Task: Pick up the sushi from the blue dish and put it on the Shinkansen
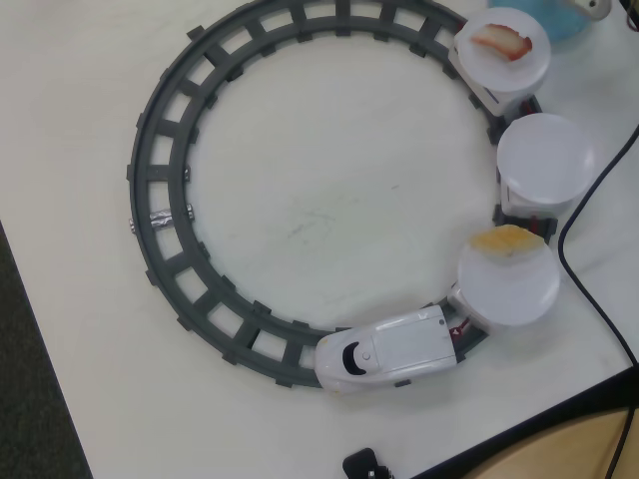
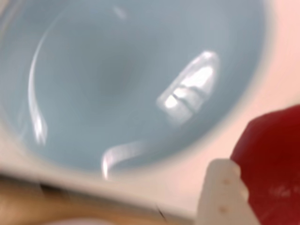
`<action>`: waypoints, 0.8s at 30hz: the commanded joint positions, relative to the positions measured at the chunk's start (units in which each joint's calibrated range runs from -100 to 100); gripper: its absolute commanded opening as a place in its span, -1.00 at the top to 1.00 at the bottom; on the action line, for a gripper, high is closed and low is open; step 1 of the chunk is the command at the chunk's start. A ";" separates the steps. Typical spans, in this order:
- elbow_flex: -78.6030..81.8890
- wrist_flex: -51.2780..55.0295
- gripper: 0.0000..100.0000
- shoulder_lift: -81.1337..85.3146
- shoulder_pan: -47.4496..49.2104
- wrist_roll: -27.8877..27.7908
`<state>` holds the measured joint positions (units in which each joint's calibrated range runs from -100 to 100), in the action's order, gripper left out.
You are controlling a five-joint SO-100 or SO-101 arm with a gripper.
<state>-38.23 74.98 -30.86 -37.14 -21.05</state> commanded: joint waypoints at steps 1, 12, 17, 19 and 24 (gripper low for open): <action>2.95 3.28 0.96 17.13 0.08 -0.14; 42.45 13.47 0.96 63.39 16.81 -16.50; 64.44 13.21 0.96 83.26 29.66 -28.14; 73.59 13.21 0.96 90.53 35.73 -32.28; 90.47 10.82 0.96 102.64 45.15 -38.84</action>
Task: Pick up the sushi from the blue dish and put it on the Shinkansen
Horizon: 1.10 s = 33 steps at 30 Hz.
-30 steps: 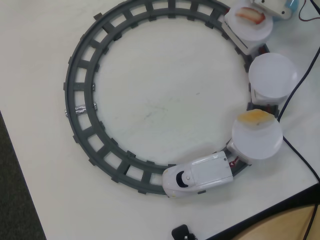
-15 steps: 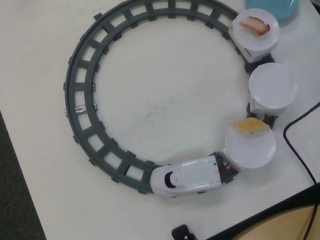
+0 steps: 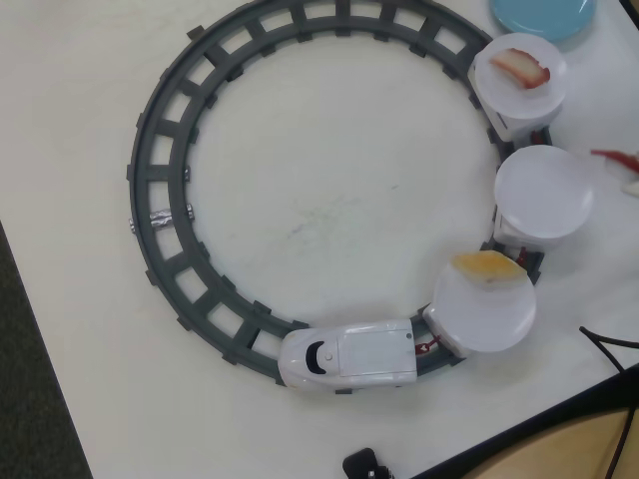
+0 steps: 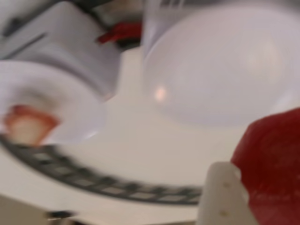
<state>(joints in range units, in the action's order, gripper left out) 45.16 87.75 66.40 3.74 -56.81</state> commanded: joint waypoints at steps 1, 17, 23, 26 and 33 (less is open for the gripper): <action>8.88 -3.67 0.96 5.63 4.80 -3.49; 5.47 -25.49 0.96 -25.19 4.97 -7.69; -0.19 -26.95 0.96 -32.29 7.88 -7.22; -0.10 -26.43 0.95 -33.04 9.20 -7.06; 3.13 -26.26 0.75 -32.29 11.58 -4.39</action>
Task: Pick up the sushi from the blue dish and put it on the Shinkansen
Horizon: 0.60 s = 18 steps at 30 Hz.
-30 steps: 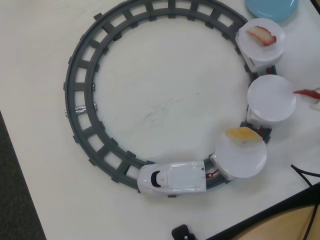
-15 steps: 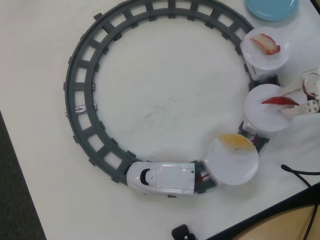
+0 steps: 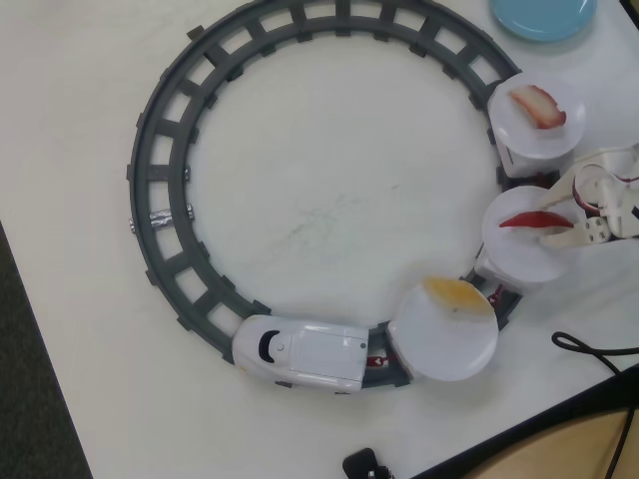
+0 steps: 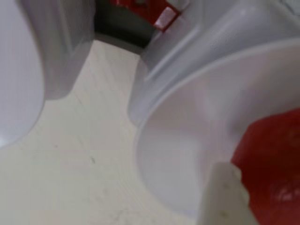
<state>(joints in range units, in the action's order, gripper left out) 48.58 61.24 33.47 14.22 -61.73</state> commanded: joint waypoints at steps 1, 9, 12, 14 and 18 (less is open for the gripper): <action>-0.56 0.25 0.67 0.64 1.63 0.63; -3.52 0.25 0.29 0.64 9.55 5.20; -6.57 0.25 0.30 0.64 12.10 7.45; -8.82 -0.44 0.30 0.64 12.37 8.55; -11.87 -0.52 0.30 0.56 9.81 8.76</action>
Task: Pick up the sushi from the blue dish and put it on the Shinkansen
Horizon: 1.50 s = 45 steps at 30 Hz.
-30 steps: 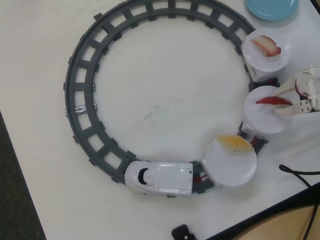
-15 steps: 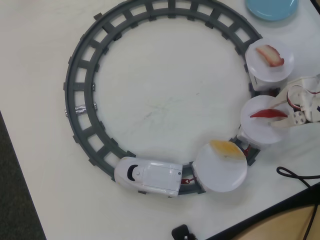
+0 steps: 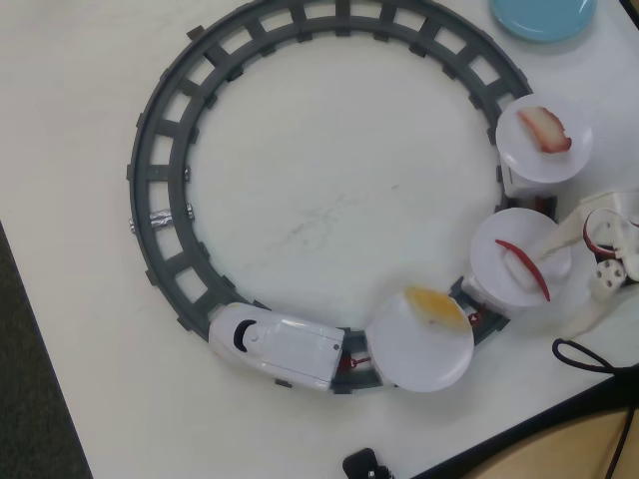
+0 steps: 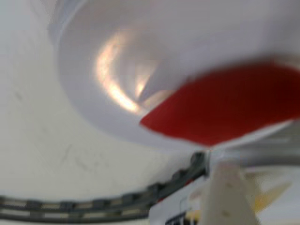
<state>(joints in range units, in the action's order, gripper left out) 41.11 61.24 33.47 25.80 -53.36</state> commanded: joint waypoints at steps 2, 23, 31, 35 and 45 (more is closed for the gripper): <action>-5.11 -0.87 0.30 0.64 -3.70 0.40; 35.82 -14.90 0.30 31.62 -71.84 54.30; 49.29 1.70 0.30 57.17 -71.48 51.26; 51.35 12.48 0.30 66.44 -69.90 50.16; 51.44 12.48 0.30 65.11 -70.69 50.11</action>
<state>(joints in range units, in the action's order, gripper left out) 92.80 71.13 98.48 -45.10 -2.69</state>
